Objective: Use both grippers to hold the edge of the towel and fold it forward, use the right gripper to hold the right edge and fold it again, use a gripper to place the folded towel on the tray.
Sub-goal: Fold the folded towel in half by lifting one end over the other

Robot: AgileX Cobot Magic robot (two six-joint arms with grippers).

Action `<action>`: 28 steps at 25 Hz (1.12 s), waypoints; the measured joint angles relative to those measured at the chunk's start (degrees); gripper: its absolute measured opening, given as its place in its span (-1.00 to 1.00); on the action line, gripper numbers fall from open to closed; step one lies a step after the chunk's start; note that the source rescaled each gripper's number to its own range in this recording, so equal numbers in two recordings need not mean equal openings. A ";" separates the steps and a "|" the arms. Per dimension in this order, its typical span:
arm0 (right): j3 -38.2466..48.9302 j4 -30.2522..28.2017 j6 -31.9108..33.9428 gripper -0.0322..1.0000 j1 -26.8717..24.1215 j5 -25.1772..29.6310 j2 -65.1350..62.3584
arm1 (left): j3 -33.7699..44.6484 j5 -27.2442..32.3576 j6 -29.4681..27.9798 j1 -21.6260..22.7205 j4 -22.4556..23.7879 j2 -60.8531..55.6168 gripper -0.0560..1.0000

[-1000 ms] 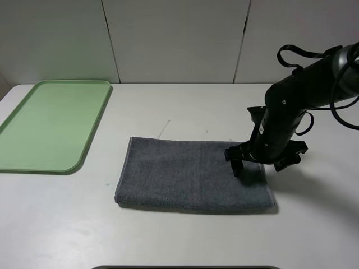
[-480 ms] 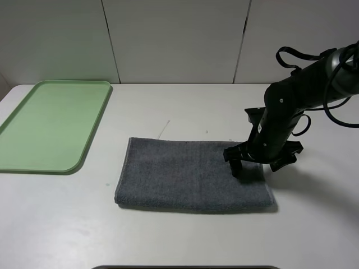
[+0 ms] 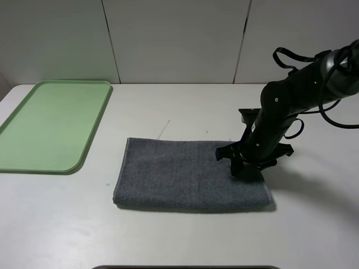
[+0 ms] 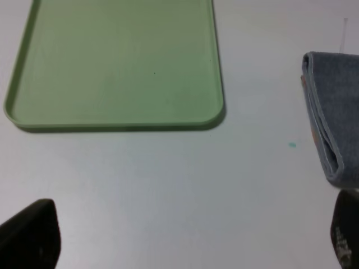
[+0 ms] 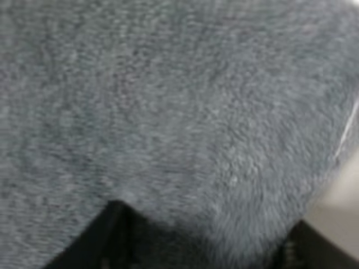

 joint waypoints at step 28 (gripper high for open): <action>-15.29 -26.40 -5.69 -0.73 -0.10 16.45 -3.70 | 0.00 0.00 0.00 0.00 0.00 0.00 0.95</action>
